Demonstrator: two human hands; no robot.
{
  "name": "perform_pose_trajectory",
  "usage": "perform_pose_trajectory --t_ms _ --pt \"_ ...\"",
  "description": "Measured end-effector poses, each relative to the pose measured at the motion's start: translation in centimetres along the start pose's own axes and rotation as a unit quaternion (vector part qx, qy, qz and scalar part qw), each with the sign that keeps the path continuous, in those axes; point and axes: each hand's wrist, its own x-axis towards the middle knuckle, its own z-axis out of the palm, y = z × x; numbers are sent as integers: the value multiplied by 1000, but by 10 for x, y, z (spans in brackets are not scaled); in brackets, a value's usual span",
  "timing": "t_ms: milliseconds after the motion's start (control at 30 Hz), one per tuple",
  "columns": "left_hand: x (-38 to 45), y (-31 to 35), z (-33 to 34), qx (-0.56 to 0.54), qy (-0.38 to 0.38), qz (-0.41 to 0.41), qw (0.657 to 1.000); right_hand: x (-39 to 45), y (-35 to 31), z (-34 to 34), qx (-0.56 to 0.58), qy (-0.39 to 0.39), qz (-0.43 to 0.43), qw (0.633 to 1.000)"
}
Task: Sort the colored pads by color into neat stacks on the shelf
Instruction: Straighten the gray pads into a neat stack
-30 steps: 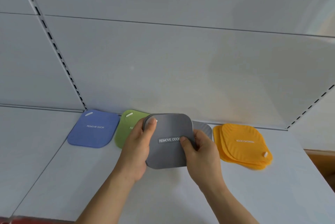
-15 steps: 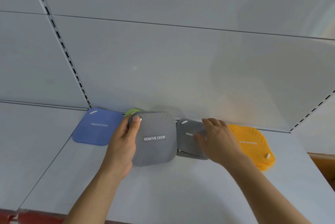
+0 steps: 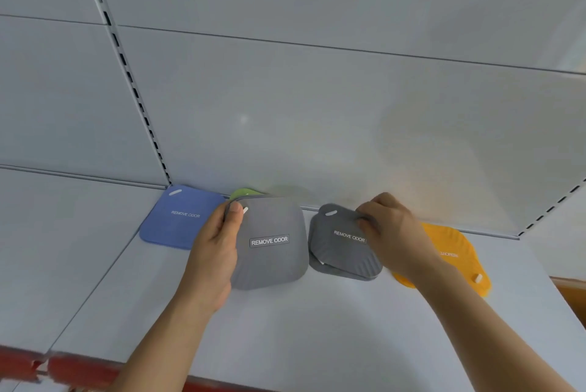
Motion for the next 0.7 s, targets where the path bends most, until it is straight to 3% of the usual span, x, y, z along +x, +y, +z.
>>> perform_pose_trajectory --t_ms 133,233,367,433,567,700 --pt "1 3 -2 -4 6 -5 1000 -18 -19 -52 57 9 -95 994" --pt "-1 4 5 0 -6 -8 1000 -28 -40 -84 97 -67 -81 990" --pt "-10 6 24 7 -58 -26 998 -26 -68 -69 197 -116 -57 972" --pt "-16 8 33 -7 -94 -40 995 -25 -76 -48 195 -63 -48 978" --pt "-24 7 41 -28 -155 -56 986 -30 -75 -14 160 129 -66 976" --pt "-28 4 43 -28 -169 -53 984 -38 -78 -1 248 131 -11 960"
